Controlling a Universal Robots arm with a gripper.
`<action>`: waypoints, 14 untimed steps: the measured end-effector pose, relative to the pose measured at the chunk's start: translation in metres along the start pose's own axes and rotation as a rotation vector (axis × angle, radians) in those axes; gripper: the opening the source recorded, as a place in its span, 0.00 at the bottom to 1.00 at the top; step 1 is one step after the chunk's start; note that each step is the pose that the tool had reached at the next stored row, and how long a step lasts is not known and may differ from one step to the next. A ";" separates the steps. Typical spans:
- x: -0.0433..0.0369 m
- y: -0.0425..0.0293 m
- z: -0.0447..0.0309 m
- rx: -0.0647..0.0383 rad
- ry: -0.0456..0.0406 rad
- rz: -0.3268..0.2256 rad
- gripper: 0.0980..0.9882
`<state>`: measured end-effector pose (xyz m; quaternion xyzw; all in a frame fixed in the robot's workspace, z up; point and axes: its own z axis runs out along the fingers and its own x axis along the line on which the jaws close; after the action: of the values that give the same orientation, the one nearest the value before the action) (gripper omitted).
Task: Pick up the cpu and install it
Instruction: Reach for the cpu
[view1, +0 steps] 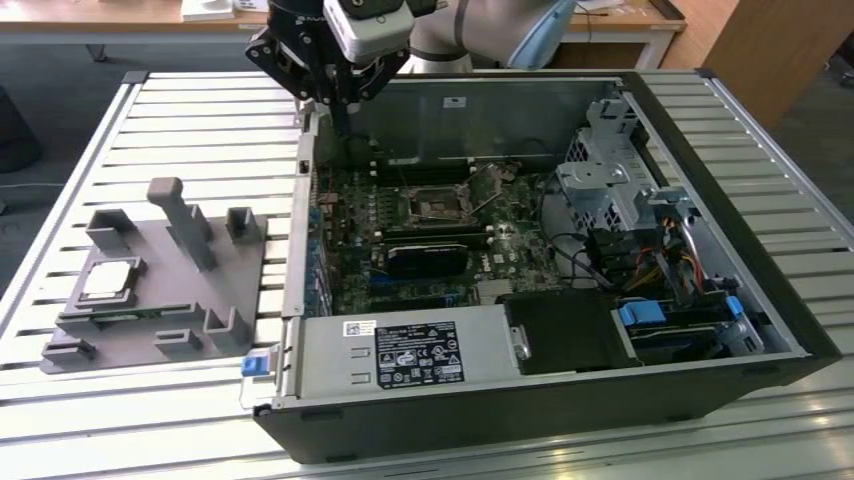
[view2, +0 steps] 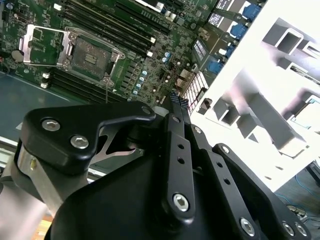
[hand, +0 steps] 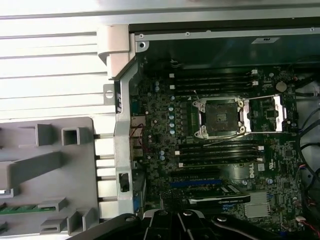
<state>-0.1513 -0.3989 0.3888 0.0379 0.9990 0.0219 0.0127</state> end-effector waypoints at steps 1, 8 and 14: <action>0.0004 0.0000 0.0000 0.000 0.0000 0.000 0.01; 0.0037 -0.0003 0.0004 0.000 0.0000 0.000 0.01; 0.0064 -0.0005 0.0006 0.000 0.0000 0.000 0.01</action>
<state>-0.1577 -0.3989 0.3880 0.0379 0.9990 0.0219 0.0127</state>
